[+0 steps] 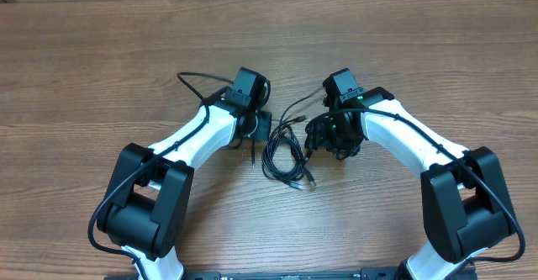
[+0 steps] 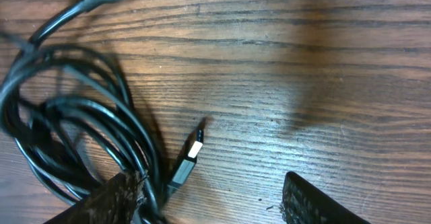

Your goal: Untangle cables

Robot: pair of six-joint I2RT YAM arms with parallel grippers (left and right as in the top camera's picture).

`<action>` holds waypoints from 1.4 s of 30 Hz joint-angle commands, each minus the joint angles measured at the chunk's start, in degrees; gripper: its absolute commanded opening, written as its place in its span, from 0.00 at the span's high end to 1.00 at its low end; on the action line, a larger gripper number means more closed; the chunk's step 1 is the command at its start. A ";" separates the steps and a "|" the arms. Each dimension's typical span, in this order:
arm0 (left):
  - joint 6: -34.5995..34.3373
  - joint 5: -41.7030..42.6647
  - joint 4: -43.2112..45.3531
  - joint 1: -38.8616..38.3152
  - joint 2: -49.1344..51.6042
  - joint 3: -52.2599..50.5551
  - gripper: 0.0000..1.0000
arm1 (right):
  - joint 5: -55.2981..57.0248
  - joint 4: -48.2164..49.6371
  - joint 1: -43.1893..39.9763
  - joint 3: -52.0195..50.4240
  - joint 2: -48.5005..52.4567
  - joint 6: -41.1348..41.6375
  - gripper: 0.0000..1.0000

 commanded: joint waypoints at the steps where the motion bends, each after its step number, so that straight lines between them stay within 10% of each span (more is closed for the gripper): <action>1: 4.07 -4.26 5.60 -0.31 0.68 -0.15 0.90 | 0.57 0.28 -0.20 1.09 -0.22 0.07 0.33; 9: 4.22 -8.83 22.60 -0.20 0.42 0.44 0.69 | -0.13 -0.09 -0.15 1.07 -0.22 0.09 0.33; 21: -1.01 11.98 -20.48 -0.35 0.13 11.34 0.56 | -3.76 -0.11 -0.15 1.07 -0.22 0.09 0.32; 30: -6.43 14.99 -20.00 -1.97 0.22 3.08 0.44 | -5.44 -0.44 -0.15 1.07 -0.22 0.09 0.32; 42: -8.72 13.31 -9.57 -1.14 0.28 -2.60 0.90 | -6.62 0.24 -0.15 1.07 -0.22 0.07 0.31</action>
